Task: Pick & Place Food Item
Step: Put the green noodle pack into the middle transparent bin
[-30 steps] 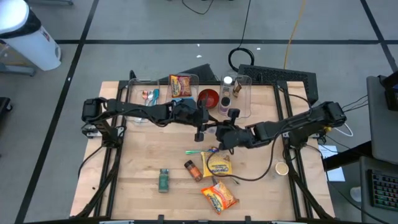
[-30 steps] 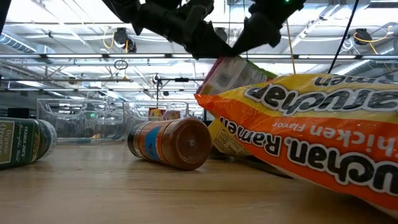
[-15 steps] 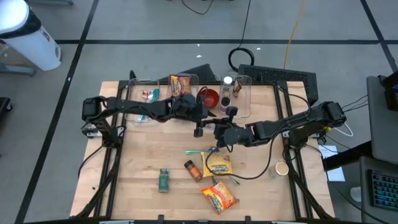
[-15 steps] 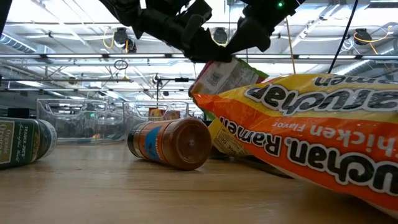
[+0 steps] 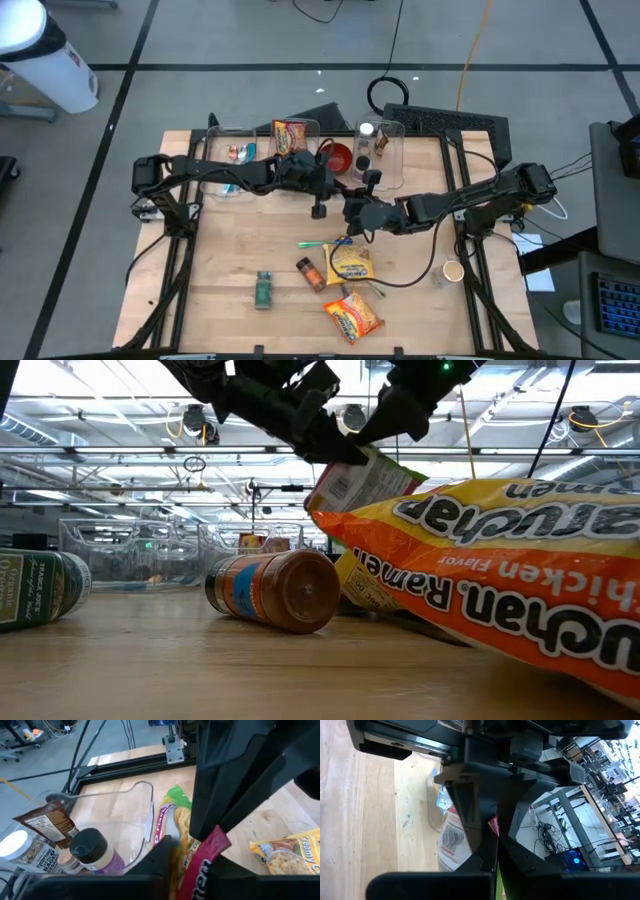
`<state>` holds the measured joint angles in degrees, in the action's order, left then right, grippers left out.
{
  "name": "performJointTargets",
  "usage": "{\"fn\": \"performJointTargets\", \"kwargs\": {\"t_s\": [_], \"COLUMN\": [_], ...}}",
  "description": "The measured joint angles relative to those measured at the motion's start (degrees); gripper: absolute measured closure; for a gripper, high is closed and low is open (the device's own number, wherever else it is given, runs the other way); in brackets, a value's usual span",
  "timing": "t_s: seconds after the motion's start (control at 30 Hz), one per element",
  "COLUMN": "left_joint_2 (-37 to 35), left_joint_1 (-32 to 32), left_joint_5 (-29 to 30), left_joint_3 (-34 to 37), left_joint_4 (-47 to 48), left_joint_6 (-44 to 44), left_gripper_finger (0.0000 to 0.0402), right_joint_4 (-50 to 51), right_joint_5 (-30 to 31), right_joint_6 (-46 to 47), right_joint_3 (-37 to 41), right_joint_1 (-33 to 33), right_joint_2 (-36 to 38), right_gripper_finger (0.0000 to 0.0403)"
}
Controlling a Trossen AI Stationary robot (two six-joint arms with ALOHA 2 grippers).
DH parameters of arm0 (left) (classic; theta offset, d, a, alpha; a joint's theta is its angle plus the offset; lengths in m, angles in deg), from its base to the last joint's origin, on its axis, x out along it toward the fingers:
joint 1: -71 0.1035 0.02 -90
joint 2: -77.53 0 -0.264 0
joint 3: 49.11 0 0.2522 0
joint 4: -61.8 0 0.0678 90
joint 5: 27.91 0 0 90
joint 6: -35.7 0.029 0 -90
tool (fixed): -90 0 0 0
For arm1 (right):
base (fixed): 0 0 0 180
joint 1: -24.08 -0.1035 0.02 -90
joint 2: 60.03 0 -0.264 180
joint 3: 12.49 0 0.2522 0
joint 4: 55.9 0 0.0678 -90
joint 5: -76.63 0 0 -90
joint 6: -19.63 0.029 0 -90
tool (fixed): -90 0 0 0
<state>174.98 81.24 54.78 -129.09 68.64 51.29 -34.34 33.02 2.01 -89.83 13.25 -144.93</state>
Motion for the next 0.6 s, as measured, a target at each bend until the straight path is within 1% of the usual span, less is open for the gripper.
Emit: {"fn": "performJointTargets", "kwargs": {"t_s": [0.1, 0.13, 0.3, 0.4, 0.5, 0.6], "left_joint_2": [0.0, 0.0, 0.0, 0.0, -0.3, -1.2], "left_joint_1": [-0.1, -0.2, -0.3, -0.3, -0.3, -0.3], "left_joint_5": [-0.2, -0.1, -0.1, -0.1, 0.0, 1.2], "left_joint_3": [0.0, 0.0, 0.0, 0.0, 0.0, 0.0], "left_joint_4": [-0.6, -0.7, -0.8, -0.9, -0.8, -0.6], "left_joint_6": [0.0, 0.0, 0.6, 0.8, 1.2, 2.0], "left_gripper_finger": [0.0386, 0.0393, 0.039, 0.0397, 0.0395, 0.0398], "right_joint_4": [0.0, 0.1, 0.1, 0.1, 0.1, 0.1], "right_joint_5": [0.1, 0.1, 0.1, 0.1, 0.5, 2.0], "right_joint_6": [0.1, 0.2, 0.2, 0.2, 0.3, 0.1], "right_joint_3": [0.0, 0.0, 0.0, -0.1, -0.1, -0.1], "right_joint_1": [0.0, 0.0, 0.0, 0.0, 0.0, -0.3], "right_joint_2": [0.0, 0.0, 0.0, 0.0, 0.2, 0.9], "right_gripper_finger": [0.0403, 0.0403, 0.0403, 0.0399, 0.0385, 0.036]}}
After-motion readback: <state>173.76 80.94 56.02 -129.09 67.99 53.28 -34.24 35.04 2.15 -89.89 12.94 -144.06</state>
